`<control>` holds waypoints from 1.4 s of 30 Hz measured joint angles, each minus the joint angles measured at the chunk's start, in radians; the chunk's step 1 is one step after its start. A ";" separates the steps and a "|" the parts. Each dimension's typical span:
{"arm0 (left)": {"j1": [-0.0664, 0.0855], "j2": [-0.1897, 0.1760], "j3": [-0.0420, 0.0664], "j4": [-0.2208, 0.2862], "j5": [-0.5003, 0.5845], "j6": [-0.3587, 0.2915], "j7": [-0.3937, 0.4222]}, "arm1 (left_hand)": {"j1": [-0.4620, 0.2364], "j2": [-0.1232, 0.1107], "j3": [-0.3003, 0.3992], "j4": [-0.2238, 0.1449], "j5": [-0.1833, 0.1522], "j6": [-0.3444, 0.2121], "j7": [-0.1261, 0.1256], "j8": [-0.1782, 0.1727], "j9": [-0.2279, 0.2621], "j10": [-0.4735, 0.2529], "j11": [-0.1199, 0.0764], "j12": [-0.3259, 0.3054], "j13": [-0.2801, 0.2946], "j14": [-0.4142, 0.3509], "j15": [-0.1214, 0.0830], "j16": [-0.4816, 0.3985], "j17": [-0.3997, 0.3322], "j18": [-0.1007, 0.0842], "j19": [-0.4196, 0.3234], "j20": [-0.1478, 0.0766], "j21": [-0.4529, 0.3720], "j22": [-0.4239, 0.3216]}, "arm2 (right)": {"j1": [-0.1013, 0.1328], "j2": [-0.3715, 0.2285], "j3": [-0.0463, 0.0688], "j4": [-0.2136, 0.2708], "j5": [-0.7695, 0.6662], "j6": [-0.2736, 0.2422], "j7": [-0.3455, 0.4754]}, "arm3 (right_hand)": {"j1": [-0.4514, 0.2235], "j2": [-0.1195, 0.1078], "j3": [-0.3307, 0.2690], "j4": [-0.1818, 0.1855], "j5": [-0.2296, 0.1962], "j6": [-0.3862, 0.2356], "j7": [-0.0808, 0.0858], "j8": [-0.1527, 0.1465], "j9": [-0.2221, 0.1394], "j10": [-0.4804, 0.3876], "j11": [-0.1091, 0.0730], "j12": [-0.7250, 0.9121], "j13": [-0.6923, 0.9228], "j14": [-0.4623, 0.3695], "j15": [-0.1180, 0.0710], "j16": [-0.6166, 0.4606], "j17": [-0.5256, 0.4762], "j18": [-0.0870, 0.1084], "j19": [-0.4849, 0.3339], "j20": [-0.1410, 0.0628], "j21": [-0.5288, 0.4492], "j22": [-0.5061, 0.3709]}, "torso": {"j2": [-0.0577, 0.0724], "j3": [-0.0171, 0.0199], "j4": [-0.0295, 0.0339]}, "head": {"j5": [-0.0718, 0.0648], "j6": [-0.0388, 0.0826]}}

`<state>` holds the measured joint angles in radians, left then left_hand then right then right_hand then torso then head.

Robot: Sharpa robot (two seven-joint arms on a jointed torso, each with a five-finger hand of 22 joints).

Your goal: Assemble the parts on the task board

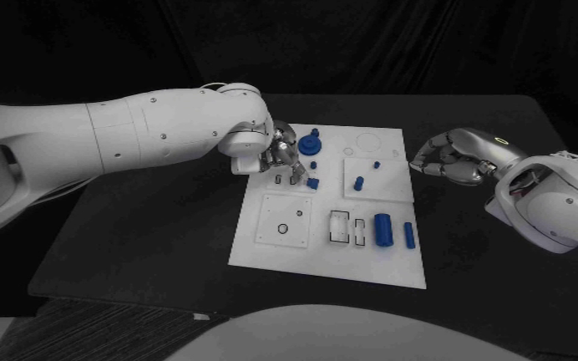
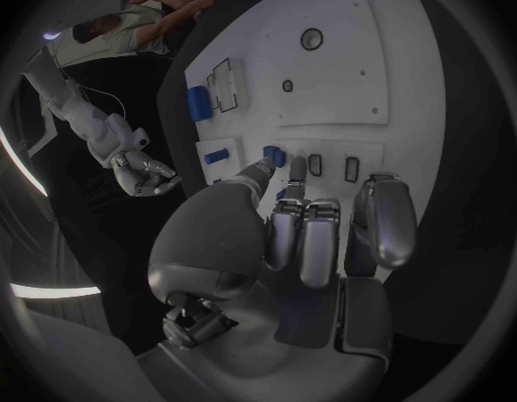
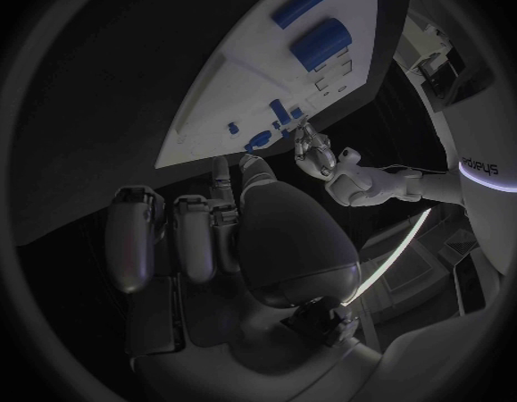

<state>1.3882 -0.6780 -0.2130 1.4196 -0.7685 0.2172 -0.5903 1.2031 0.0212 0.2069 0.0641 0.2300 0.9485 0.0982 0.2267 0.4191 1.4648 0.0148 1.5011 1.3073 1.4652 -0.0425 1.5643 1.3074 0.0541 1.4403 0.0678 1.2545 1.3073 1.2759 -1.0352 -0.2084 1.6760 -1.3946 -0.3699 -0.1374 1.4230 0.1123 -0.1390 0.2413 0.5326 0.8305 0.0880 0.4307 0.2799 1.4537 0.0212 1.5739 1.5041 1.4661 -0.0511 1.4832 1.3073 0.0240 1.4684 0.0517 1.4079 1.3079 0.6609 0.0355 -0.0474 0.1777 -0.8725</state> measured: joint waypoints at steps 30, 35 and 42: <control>-0.037 -0.158 0.000 0.123 -0.308 -0.324 0.588 | 0.181 -0.038 0.122 -0.096 -0.003 -0.150 0.015 0.077 0.034 0.002 0.006 0.031 0.000 0.000 0.004 0.000 0.001 0.000 0.022 0.001 0.085 0.000 | 0.031 0.095 0.000 0.055 -0.135 -0.081 -0.017 | 0.035 -0.071 0.011 -0.066 -0.177 -0.150 0.026 -0.055 -0.029 0.000 0.000 -0.004 -0.106 0.004 -0.006 0.000 0.000 0.000 0.000 0.000 0.024 0.000 | -0.005 -0.0090 0.0042 | 0.018 0.000; -0.063 -0.142 -0.001 0.101 -0.448 -0.347 0.640 | 0.165 -0.082 0.101 -0.067 -0.076 -0.163 0.014 -0.003 -0.036 0.002 0.006 0.041 0.000 0.000 0.004 0.000 0.001 0.000 0.025 0.004 0.100 0.000 | 0.031 0.099 0.000 0.055 -0.146 -0.081 -0.016 | 0.036 -0.070 0.014 -0.069 -0.185 -0.152 0.027 -0.050 -0.029 0.000 0.000 -0.004 -0.106 0.004 -0.006 0.000 0.000 0.000 0.000 0.000 0.024 0.000 | -0.001 -0.0203 0.0220 | -0.004 0.000; -0.095 -0.109 -0.001 0.082 -0.633 -0.372 0.659 | 0.150 -0.096 0.058 -0.024 -0.118 -0.146 0.025 -0.035 -0.075 0.002 0.006 0.043 0.000 0.000 0.004 0.000 0.001 0.000 0.025 0.004 0.105 0.000 | 0.029 0.096 0.001 0.056 -0.154 -0.081 -0.013 | 0.036 -0.070 0.021 -0.067 -0.190 -0.152 0.027 -0.046 -0.028 0.000 -0.001 -0.004 -0.106 0.004 -0.006 0.000 0.000 0.000 0.000 0.000 0.024 0.000 | 0.007 -0.0335 0.0409 | -0.027 0.000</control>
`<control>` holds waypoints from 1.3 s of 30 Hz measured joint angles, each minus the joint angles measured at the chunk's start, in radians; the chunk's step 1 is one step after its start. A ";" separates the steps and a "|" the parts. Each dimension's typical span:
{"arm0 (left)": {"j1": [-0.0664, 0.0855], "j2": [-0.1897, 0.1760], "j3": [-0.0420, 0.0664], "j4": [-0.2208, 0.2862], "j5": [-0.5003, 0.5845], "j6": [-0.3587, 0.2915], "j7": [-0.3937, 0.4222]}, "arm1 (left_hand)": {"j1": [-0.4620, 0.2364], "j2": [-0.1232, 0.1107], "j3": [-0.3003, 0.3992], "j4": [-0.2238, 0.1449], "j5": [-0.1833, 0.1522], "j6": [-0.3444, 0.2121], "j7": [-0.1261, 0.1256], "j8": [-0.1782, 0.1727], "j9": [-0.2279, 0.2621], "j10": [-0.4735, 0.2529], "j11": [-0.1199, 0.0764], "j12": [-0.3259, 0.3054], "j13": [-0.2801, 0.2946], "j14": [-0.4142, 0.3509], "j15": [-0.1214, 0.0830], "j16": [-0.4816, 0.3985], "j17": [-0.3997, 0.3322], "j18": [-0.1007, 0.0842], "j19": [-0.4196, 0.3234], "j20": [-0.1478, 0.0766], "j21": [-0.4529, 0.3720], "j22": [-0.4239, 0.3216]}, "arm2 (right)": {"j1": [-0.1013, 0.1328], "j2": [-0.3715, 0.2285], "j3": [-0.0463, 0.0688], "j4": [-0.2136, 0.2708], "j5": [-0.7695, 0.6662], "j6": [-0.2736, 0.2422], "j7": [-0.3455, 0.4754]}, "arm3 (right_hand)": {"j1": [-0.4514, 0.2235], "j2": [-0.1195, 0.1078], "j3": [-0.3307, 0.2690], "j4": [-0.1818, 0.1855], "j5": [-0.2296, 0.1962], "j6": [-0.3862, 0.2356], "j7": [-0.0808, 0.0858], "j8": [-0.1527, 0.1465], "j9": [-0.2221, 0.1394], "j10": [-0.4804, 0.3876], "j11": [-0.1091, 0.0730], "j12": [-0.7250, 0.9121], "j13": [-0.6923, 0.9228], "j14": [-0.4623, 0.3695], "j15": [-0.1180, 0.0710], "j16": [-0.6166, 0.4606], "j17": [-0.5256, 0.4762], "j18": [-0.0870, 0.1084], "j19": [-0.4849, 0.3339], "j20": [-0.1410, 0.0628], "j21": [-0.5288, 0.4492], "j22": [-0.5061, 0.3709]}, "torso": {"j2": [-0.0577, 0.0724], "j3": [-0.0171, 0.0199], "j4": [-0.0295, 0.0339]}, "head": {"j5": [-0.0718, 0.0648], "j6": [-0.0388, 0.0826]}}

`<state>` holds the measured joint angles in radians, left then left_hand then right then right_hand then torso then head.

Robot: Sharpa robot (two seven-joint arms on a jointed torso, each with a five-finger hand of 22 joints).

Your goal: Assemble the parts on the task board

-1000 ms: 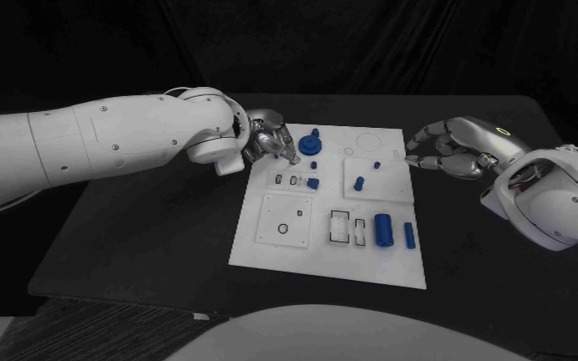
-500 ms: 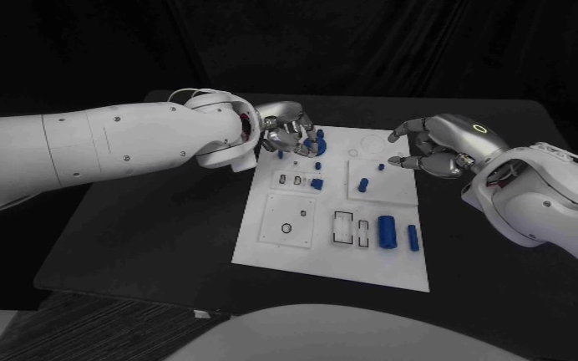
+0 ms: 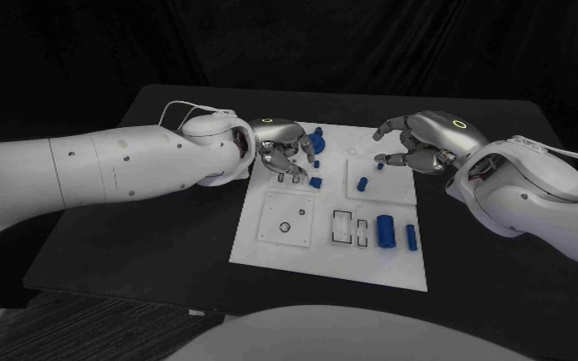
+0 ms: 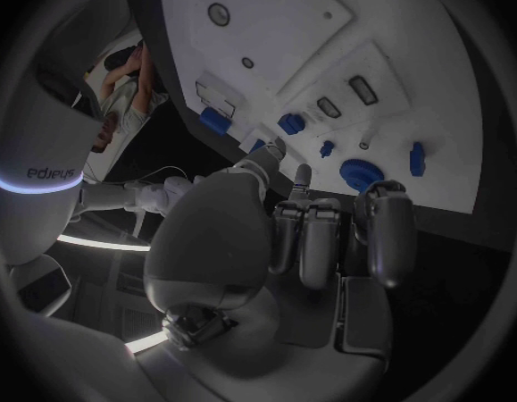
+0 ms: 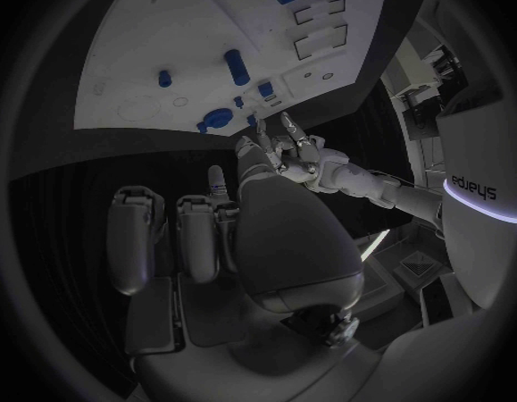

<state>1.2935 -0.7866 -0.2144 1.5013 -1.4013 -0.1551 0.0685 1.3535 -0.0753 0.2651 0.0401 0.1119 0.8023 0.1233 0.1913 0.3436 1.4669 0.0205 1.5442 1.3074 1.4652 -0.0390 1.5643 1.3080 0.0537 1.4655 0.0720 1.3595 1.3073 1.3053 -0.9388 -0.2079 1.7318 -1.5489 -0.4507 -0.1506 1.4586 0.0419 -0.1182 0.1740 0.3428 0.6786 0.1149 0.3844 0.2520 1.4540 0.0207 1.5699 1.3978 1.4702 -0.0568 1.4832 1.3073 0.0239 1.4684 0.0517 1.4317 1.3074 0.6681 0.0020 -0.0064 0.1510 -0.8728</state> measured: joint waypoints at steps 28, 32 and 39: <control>-0.042 0.064 0.001 -0.029 -0.162 -0.050 -0.002 | 0.028 -0.014 -0.022 0.022 0.079 0.025 0.011 -0.036 -0.038 0.000 0.014 0.004 0.000 0.000 0.014 0.000 0.000 0.000 0.000 0.014 0.007 0.000 | -0.009 -0.020 0.000 -0.002 -0.006 0.008 0.005 | 0.000 0.000 0.015 0.004 -0.004 0.007 0.000 0.017 0.005 0.000 0.000 0.002 0.000 0.000 0.000 0.000 0.001 0.000 0.000 0.000 0.000 0.001 | 0.017 -0.0035 0.0045 | -0.005 0.000; -0.047 0.074 0.001 -0.036 -0.164 -0.054 -0.003 | 0.028 -0.014 -0.022 0.022 0.083 0.025 0.011 -0.036 -0.039 0.000 0.014 0.004 0.000 0.000 0.014 0.000 0.000 0.000 0.000 0.014 0.010 0.000 | -0.010 -0.020 0.000 -0.003 -0.006 0.011 0.005 | -0.001 0.000 0.017 0.002 -0.004 0.010 0.002 0.020 0.005 0.000 0.000 0.002 0.000 0.000 0.000 0.000 0.001 0.000 0.000 0.000 0.000 0.001 | 0.015 -0.0044 0.0061 | -0.007 0.000; -0.059 0.088 0.001 -0.050 -0.166 -0.062 -0.003 | 0.037 -0.013 -0.022 0.022 0.093 0.040 0.011 -0.037 -0.042 0.000 0.014 0.004 0.000 0.000 0.014 0.000 0.000 0.000 0.000 0.014 0.010 0.000 | -0.011 -0.019 0.000 -0.006 -0.007 0.015 0.006 | -0.005 0.004 0.021 0.004 -0.004 0.015 0.000 0.021 0.006 0.000 0.000 0.004 0.000 0.000 0.000 0.000 0.001 0.000 0.000 0.000 0.000 0.001 | 0.013 -0.0070 0.0084 | -0.009 0.000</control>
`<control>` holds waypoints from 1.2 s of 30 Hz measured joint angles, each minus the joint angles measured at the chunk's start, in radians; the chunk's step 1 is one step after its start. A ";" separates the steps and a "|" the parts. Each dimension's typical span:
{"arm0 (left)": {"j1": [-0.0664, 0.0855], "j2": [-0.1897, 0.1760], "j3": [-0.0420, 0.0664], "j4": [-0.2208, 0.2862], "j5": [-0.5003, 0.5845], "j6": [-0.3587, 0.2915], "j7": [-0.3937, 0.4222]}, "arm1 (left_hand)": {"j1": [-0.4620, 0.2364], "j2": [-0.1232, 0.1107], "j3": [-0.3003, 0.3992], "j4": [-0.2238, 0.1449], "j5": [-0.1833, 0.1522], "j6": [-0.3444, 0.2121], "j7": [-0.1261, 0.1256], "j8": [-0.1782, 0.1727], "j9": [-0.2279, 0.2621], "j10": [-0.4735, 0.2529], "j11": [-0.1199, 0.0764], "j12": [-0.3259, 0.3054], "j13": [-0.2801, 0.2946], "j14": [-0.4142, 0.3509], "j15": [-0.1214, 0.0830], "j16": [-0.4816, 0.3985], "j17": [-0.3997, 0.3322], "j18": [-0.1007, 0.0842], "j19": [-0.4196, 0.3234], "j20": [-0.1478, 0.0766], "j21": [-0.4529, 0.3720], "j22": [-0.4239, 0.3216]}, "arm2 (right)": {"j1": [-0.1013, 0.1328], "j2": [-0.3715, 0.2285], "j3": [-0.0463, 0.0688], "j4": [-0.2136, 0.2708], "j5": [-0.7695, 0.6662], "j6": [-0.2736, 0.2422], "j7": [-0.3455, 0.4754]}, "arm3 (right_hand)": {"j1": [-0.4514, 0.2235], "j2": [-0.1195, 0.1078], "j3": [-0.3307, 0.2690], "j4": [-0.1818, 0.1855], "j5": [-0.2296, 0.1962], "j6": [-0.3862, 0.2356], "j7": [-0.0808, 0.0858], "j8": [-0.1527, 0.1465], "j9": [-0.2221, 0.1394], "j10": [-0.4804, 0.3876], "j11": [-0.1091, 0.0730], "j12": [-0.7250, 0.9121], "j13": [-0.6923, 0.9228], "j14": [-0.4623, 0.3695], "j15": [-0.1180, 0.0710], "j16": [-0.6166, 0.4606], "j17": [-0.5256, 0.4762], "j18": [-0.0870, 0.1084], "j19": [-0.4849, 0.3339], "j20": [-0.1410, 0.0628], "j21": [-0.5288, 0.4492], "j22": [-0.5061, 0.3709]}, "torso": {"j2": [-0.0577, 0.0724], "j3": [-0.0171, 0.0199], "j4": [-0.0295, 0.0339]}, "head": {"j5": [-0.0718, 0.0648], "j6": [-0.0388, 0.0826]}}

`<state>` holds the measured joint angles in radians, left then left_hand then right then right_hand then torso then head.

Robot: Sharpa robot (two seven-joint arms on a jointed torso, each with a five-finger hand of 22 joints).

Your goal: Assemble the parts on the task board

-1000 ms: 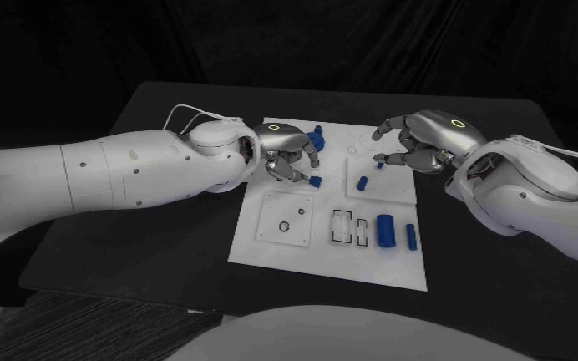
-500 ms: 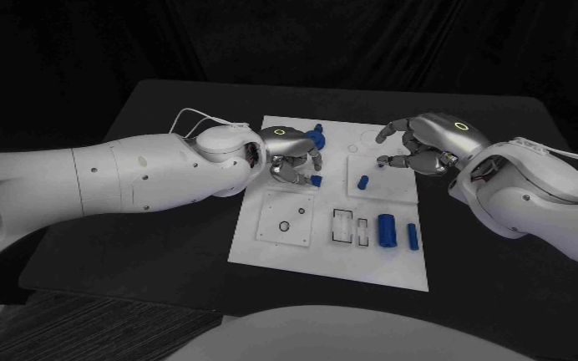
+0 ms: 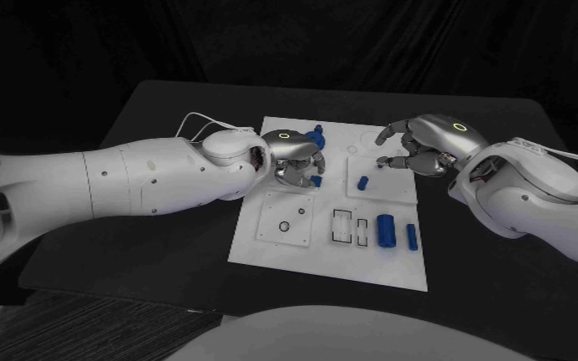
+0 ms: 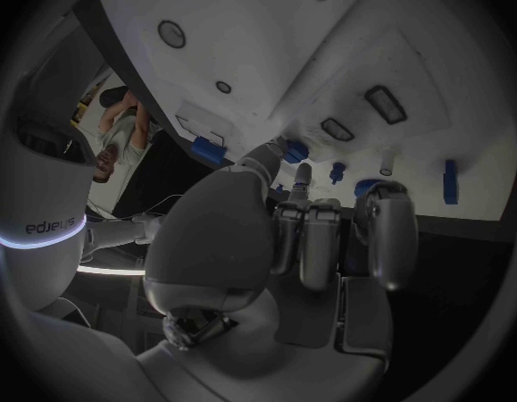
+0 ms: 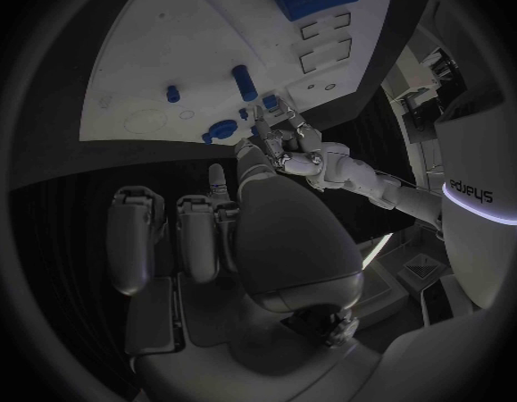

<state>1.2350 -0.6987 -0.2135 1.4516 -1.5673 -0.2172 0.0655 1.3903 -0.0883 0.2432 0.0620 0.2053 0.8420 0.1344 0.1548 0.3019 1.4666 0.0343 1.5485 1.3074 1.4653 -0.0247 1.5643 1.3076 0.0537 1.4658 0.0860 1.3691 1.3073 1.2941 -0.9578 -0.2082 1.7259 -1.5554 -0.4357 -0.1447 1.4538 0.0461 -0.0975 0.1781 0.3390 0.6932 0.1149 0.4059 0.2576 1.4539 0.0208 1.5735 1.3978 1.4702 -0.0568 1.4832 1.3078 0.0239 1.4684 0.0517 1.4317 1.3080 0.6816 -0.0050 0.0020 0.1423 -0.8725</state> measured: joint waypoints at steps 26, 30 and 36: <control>-0.019 0.020 0.004 -0.031 0.000 -0.032 0.011 | 0.026 0.013 0.015 -0.015 0.131 0.118 -0.022 0.055 0.008 0.000 0.000 0.007 0.000 0.000 0.000 0.000 0.000 0.000 0.000 0.000 0.013 0.001 | -0.006 -0.002 0.000 -0.005 -0.001 0.005 0.002 | -0.004 -0.004 0.004 0.002 0.000 0.008 -0.001 0.005 0.001 0.000 0.000 0.000 -0.001 0.000 0.000 0.000 0.000 0.000 0.000 0.000 -0.001 0.000 | 0.000 -0.0006 0.0001 | -0.002 0.000; -0.022 0.016 0.003 -0.033 0.000 -0.053 0.031 | 0.036 0.017 0.024 -0.018 0.161 0.130 -0.021 0.067 0.008 -0.001 -0.005 0.018 0.000 0.000 0.000 0.000 0.000 0.000 0.000 0.000 0.026 0.001 | -0.006 -0.001 0.000 -0.007 -0.001 0.006 0.003 | -0.004 -0.004 0.012 0.002 0.002 0.014 0.000 0.010 0.001 0.000 0.000 0.000 -0.003 0.000 0.000 0.000 0.000 0.000 0.000 0.000 -0.007 0.000 | -0.002 -0.0007 0.0000 | 0.000 0.000; -0.026 -0.010 0.000 -0.029 0.003 -0.115 0.074 | 0.039 0.016 0.028 -0.014 0.179 0.136 -0.019 0.069 0.008 -0.002 -0.010 0.019 0.000 0.000 -0.008 0.000 0.000 -0.007 0.000 -0.008 0.063 0.001 | -0.008 0.001 0.000 -0.009 0.003 0.006 0.020 | -0.007 -0.001 0.040 0.001 0.051 0.018 -0.004 0.010 -0.004 0.000 0.000 0.000 -0.004 0.000 0.000 0.000 0.000 0.000 0.000 0.000 -0.007 0.000 | -0.002 -0.0013 0.0000 | 0.004 0.000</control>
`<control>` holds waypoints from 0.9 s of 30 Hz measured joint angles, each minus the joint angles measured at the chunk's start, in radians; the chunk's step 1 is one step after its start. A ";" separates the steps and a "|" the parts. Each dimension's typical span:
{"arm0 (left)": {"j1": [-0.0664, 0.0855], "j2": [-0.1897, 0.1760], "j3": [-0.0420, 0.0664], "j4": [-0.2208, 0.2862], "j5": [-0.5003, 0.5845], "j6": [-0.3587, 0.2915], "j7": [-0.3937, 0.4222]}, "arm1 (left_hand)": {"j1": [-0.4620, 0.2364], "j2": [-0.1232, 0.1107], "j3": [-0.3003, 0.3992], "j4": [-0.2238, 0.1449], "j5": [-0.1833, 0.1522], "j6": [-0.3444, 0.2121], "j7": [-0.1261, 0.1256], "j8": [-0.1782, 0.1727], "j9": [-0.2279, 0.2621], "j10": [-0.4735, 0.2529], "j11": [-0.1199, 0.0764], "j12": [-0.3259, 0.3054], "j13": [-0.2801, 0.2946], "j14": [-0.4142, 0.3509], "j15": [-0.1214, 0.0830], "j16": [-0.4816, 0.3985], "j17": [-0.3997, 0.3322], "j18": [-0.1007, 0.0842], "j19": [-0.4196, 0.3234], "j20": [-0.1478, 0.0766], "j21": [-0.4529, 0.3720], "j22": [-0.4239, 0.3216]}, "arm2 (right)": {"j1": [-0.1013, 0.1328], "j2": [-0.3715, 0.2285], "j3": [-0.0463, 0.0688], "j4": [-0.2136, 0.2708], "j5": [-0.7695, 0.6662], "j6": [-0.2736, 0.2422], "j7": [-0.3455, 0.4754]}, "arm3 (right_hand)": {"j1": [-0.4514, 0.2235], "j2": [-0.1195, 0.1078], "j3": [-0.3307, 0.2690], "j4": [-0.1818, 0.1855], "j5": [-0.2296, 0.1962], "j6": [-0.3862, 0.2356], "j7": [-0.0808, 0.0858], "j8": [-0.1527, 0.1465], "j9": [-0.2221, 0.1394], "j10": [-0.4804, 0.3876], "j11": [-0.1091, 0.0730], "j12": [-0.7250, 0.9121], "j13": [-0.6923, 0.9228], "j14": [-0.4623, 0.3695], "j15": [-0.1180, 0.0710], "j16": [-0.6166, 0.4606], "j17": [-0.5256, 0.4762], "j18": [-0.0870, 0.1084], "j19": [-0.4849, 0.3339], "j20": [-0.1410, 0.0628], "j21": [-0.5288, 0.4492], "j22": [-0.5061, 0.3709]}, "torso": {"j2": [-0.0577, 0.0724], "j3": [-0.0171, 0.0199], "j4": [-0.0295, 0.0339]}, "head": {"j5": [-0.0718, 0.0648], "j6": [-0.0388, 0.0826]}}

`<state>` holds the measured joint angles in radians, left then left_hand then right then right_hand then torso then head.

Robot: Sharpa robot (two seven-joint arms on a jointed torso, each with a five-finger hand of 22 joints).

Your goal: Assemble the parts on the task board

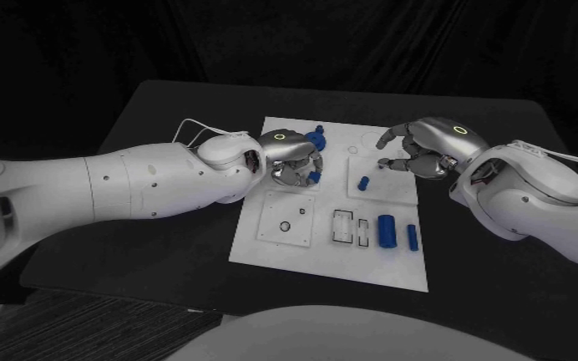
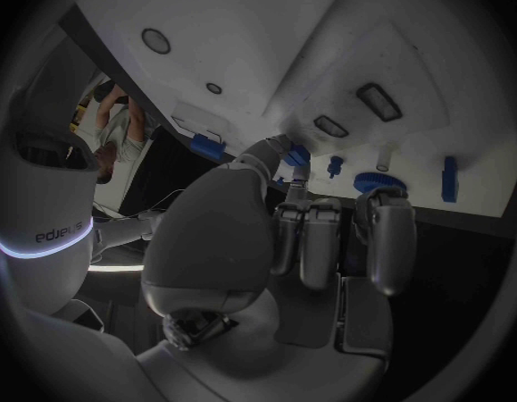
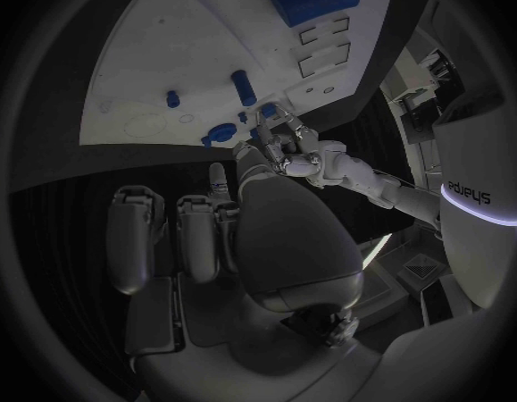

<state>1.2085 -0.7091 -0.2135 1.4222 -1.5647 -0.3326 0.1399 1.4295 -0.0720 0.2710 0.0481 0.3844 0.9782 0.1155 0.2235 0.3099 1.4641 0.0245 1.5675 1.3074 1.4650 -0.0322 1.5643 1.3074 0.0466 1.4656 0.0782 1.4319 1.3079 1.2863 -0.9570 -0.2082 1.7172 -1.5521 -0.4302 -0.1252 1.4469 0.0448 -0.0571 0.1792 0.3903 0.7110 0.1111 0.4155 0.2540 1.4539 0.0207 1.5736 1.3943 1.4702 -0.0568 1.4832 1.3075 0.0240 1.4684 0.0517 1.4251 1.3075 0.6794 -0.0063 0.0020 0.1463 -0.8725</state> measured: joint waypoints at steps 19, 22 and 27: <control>0.000 -0.078 0.000 0.030 0.227 -0.185 0.202 | -0.019 0.019 0.005 0.014 0.010 0.004 0.003 -0.024 -0.014 0.004 -0.003 0.000 0.000 0.004 -0.004 0.000 0.000 -0.010 0.000 0.000 0.015 0.000 | -0.003 0.030 0.000 0.008 0.016 0.010 0.113 | -0.032 -0.046 0.157 0.014 0.115 0.026 -0.003 -0.113 -0.100 0.011 -0.018 0.000 -0.086 -0.004 -0.004 0.005 0.000 0.000 -0.004 -0.004 0.015 0.000 | 0.001 -0.0003 0.0036 | 0.006 0.000; 0.000 -0.079 0.000 0.034 0.246 -0.190 0.219 | -0.024 0.018 0.005 0.014 0.010 0.004 0.003 -0.025 -0.014 0.004 -0.003 0.000 0.000 0.004 -0.004 0.000 0.000 -0.010 0.000 0.000 0.015 0.000 | -0.004 0.047 0.000 0.002 0.016 0.020 0.123 | -0.031 -0.061 0.189 0.010 0.135 0.046 -0.003 -0.134 -0.114 0.013 -0.020 0.000 -0.086 -0.004 -0.004 0.005 0.000 0.000 -0.004 -0.004 0.015 0.000 | 0.002 -0.0002 0.0037 | 0.005 0.000; -0.005 -0.076 0.000 0.039 0.267 -0.193 0.235 | -0.026 0.017 0.008 0.017 0.010 0.004 0.003 -0.027 -0.014 0.004 -0.003 0.000 0.000 0.004 -0.004 0.000 0.000 -0.010 0.000 0.000 0.015 0.000 | -0.007 0.072 0.000 -0.011 0.017 0.046 0.131 | -0.038 -0.073 0.213 0.005 0.143 0.054 0.003 -0.153 -0.127 0.012 -0.019 0.000 -0.086 -0.004 -0.004 0.008 0.000 0.000 -0.004 -0.004 0.020 0.000 | 0.002 0.0002 0.0043 | -0.001 0.000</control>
<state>1.2038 -0.7851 -0.2133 1.4608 -1.2980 -0.5253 0.3751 1.4038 -0.0550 0.2789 0.0650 0.3940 0.9825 0.1183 0.1966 0.2963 1.4677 0.0210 1.5674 1.3074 1.4687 -0.0358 1.5643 1.3073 0.0369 1.4656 0.0783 1.4466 1.3077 1.2788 -0.8849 -0.2080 1.7059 -1.5350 -0.3839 0.0060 1.4093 -0.0281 0.1555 0.1846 0.5338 0.7647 0.1146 0.2624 0.1270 1.4661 0.0018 1.5734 1.3080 1.4667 -0.0605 1.4916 1.3074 0.0239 1.4649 0.0481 1.4447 1.3073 0.6809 -0.0061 0.0063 0.1452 -0.8725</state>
